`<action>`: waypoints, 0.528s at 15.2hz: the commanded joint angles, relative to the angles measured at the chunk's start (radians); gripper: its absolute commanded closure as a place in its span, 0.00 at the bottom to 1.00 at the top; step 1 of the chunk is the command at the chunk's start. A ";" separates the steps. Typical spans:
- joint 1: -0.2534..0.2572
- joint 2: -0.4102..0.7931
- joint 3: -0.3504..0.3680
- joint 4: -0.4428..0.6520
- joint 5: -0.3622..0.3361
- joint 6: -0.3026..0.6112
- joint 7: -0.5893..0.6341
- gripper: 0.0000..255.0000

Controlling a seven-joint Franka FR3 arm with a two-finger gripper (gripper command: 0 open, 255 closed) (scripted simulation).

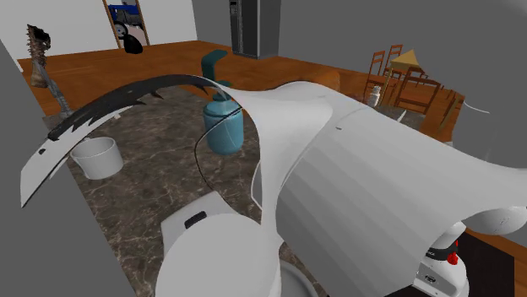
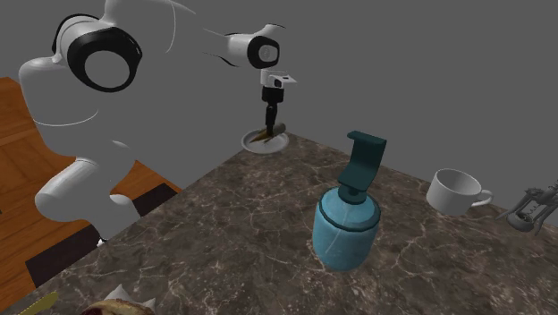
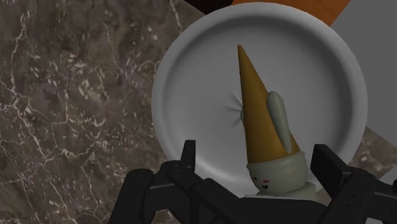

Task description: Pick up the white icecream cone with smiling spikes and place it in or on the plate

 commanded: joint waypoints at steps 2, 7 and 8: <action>0.012 0.006 0.005 0.072 0.001 -0.069 0.000 0.00; 0.027 0.020 0.009 0.144 -0.006 -0.132 0.004 0.00; 0.027 0.020 0.009 0.144 -0.006 -0.132 0.004 0.00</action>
